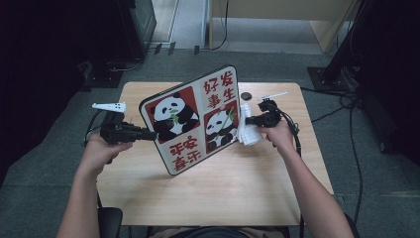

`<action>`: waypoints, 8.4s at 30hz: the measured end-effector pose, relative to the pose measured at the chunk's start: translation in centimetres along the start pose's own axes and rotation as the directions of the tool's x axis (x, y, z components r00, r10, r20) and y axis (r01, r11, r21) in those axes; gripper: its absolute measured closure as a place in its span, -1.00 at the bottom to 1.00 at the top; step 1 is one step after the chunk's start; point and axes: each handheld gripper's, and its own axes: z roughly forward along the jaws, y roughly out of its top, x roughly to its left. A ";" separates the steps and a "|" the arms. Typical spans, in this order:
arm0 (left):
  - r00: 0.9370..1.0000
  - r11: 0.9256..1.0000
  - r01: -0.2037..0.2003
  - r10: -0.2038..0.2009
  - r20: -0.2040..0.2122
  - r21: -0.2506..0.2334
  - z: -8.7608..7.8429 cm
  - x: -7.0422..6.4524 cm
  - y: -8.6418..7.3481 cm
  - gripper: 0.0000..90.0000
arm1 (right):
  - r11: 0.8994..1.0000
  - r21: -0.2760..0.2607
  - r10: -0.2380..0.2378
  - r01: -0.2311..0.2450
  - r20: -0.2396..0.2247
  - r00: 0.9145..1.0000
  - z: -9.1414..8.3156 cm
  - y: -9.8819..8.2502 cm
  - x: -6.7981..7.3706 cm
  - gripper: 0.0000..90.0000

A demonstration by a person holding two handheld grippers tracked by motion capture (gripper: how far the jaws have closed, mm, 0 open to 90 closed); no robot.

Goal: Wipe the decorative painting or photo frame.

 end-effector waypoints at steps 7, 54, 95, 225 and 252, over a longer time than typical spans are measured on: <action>1.000 1.000 0.000 0.000 -0.007 0.002 0.0 -0.1 0.0 0.68 | 1.000 -0.009 0.009 -0.009 0.001 1.000 0.5 -1.1 -0.3 0.79; 1.000 1.000 0.009 -0.009 -0.018 0.007 0.1 -0.1 0.0 0.68 | 0.998 -0.065 -0.014 0.021 0.106 0.994 -2.5 -0.7 -3.0 0.77; 1.000 1.000 0.013 -0.013 -0.019 0.014 0.1 -0.1 -0.1 0.68 | 1.000 -0.020 0.003 0.002 0.264 0.964 0.3 -3.1 -7.7 0.68; 0.962 0.997 0.046 -0.062 -0.267 -0.065 1.2 3.0 -0.8 -0.24 | 0.983 0.008 -0.184 0.184 0.099 0.978 -4.0 -5.9 0.4 -0.10; 0.946 0.997 0.036 -0.057 -0.320 -0.071 -0.8 3.2 -2.1 -0.38 | 0.981 -0.035 -0.187 0.192 0.106 0.977 -4.5 -5.8 -0.5 -0.04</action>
